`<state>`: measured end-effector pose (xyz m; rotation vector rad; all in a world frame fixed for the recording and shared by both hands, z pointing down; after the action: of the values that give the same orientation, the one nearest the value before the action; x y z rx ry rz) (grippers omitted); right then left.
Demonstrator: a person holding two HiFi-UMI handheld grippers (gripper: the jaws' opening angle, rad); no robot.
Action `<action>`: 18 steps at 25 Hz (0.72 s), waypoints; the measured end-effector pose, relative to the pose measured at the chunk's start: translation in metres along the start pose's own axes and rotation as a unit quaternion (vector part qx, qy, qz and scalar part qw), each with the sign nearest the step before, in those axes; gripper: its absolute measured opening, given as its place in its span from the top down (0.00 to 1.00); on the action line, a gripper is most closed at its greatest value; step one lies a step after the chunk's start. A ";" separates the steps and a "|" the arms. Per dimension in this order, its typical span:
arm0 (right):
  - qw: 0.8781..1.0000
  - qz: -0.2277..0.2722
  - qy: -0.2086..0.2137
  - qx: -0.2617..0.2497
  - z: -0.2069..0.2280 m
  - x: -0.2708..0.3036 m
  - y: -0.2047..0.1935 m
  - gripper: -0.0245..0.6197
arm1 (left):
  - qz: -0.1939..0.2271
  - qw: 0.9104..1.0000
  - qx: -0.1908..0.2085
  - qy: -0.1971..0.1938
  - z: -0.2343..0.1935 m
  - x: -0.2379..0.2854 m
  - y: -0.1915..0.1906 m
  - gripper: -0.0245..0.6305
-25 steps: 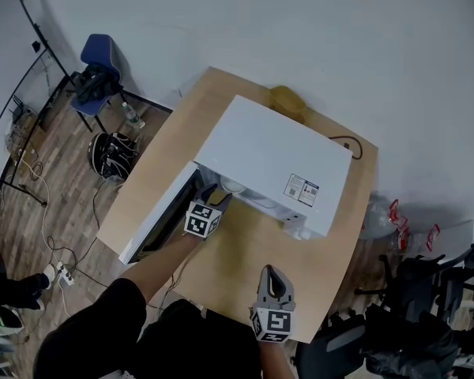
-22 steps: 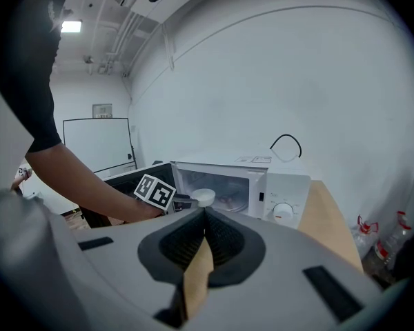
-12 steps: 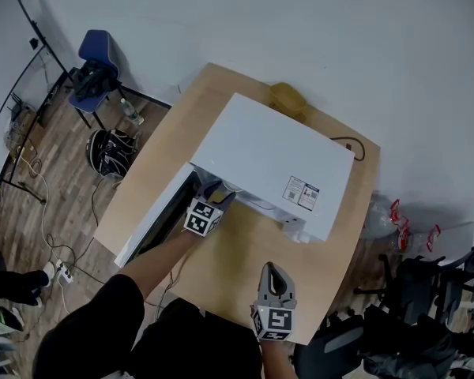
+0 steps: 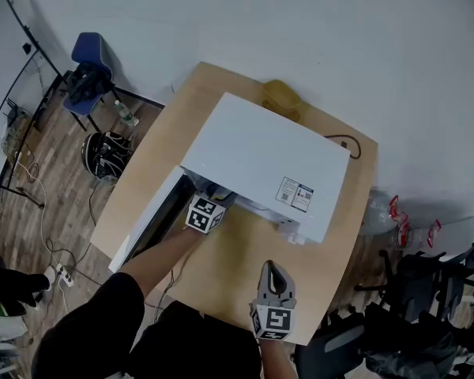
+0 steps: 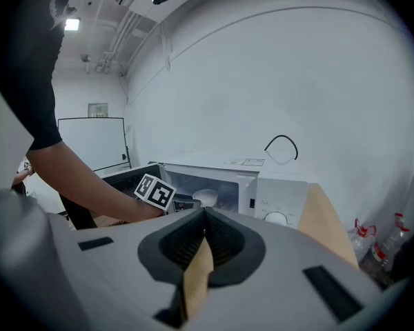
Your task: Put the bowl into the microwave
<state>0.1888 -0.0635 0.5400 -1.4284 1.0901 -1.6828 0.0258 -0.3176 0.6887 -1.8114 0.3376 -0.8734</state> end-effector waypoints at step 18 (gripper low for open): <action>1.000 -0.008 0.001 0.000 0.014 -0.011 -0.005 0.87 | -0.001 1.000 0.007 -0.004 0.020 0.013 0.005 0.63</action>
<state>0.2041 -0.0539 0.5408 -1.4381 1.0832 -1.6958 0.0496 -0.3141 0.6857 -1.8019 0.3230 -0.8673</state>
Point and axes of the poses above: the fingertips, and each gripper's own axes: x forward along the fingers, z to its right, y out of its top, the point moved 8 cm from there along -x, backward along the fingers, and after that the axes turned 1 degree about -y, right-handed, at the moved point
